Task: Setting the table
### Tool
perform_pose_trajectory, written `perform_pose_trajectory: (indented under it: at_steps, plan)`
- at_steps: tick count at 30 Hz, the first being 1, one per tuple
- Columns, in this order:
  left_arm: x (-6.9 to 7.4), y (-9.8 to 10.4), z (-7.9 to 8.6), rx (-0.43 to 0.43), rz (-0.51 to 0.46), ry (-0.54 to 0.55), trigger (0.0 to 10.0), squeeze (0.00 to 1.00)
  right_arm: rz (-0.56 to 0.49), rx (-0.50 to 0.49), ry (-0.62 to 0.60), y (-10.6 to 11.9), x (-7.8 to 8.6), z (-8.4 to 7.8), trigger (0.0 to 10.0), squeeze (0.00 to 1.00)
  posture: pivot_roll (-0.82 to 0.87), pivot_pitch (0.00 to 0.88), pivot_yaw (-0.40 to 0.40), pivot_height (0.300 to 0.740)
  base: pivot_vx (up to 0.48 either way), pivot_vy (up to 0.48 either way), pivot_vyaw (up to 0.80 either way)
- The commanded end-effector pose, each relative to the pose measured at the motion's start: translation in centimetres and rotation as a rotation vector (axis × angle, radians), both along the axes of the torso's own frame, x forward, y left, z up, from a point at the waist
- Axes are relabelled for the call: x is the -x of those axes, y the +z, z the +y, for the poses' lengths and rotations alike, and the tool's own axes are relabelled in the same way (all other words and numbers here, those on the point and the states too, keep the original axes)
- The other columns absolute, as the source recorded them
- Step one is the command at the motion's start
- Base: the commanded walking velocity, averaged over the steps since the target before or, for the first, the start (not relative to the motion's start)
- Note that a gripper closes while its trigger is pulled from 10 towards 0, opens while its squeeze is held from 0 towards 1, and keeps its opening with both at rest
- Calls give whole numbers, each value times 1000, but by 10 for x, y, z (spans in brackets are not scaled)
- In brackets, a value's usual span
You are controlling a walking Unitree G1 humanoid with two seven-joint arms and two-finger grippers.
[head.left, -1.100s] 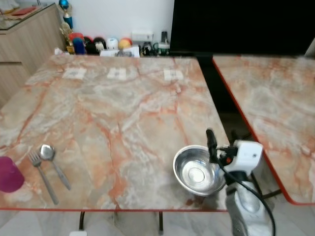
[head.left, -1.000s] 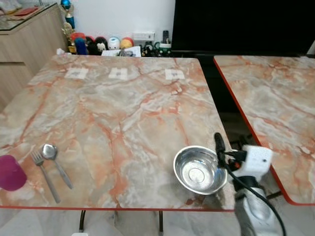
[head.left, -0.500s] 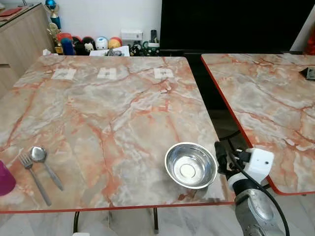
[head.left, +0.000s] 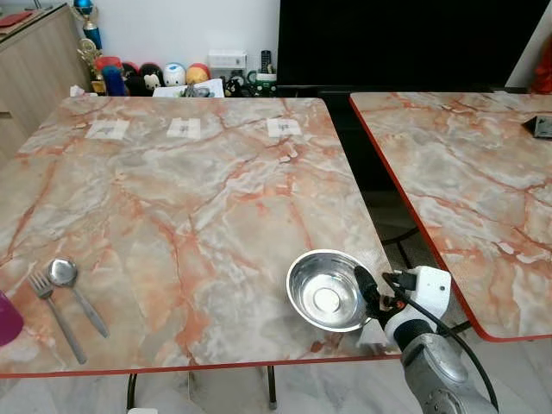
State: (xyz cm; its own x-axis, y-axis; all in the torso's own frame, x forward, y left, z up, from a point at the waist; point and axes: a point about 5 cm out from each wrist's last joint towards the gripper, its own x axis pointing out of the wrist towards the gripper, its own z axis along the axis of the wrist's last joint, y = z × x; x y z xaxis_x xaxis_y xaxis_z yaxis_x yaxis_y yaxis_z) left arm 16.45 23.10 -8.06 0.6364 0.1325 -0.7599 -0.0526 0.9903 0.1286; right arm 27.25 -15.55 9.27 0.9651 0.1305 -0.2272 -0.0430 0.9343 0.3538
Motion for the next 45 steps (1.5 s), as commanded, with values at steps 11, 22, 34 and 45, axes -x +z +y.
perform_pose_trajectory:
  at_steps: [11, 22, 34, 45]
  plan:
    - [6, -3, 0, -12, 34, -24, 10000, 0, 49, -3, 39, -7, -1, 0, 2588, 0, 8, 80, -45, 740, 0, 0, 0]
    - [6, -3, 1, -18, 36, -27, 10000, 0, 63, -30, 99, -12, -6, 8, 2314, 0, 17, 81, -47, 740, 0, 0, 0]
    - [4, -3, -1, -17, 36, -29, 10000, 0, 52, -37, 114, -11, -9, 11, 0, 0, 19, 94, -48, 740, 0, 0, 0]
    - [5, -3, -1, -21, 39, -37, 10000, 0, 47, -36, 117, -10, -10, 13, 0, 0, 22, 98, -50, 740, 0, 0, 0]
